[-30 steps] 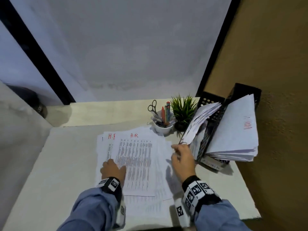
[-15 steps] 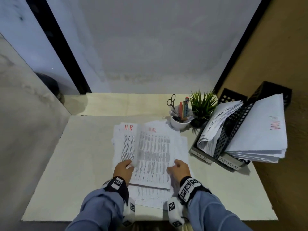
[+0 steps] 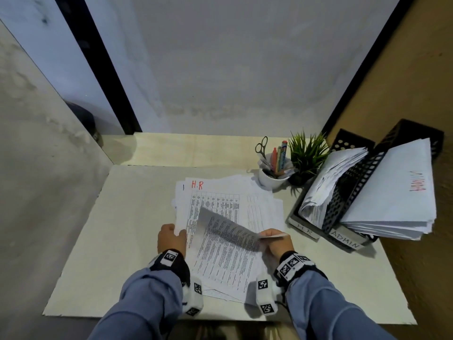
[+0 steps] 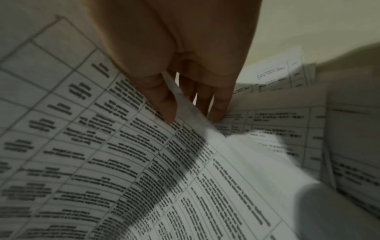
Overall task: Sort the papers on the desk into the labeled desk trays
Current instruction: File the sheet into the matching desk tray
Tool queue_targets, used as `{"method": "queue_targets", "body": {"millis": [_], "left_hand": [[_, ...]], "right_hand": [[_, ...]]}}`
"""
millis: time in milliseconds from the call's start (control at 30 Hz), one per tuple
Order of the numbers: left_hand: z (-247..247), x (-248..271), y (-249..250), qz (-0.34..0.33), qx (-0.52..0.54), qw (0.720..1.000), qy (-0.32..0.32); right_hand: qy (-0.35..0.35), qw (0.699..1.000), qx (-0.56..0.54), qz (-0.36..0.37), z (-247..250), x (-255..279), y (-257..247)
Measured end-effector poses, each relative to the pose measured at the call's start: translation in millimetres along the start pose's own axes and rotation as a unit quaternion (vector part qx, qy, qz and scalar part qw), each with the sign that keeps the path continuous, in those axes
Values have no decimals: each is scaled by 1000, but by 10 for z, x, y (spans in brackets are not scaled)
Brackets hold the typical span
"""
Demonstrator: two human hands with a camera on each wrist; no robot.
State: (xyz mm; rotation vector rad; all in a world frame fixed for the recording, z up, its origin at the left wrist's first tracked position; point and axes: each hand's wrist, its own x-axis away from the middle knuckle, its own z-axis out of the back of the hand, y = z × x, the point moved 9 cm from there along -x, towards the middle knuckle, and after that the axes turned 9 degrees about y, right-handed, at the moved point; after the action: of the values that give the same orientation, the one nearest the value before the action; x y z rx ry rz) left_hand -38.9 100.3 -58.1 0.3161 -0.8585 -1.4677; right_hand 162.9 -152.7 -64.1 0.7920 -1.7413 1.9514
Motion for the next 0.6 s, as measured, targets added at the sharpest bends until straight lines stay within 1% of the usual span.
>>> {"method": "queue_targets", "body": {"millis": [67,233,333,500,600], "left_hand": [[1,-13,10,16,30,999,-6],[104,-60,120,-36,15,999,23],[132,-39,186,-65,3,998,18],[121,18,309,-142,-23,990,-3],[139,43,299,-161,-26,987,2]], "right_hand": [[-3,999,-41,-17,-33,-33,107],[-9,999,-44,-25,-30,-52,132],[-7,999,-41,-27,-33,-36,115],[-11,999,-38,-21,-36,0,83],[-8,999,-40,-23,-22,-16,95]]}}
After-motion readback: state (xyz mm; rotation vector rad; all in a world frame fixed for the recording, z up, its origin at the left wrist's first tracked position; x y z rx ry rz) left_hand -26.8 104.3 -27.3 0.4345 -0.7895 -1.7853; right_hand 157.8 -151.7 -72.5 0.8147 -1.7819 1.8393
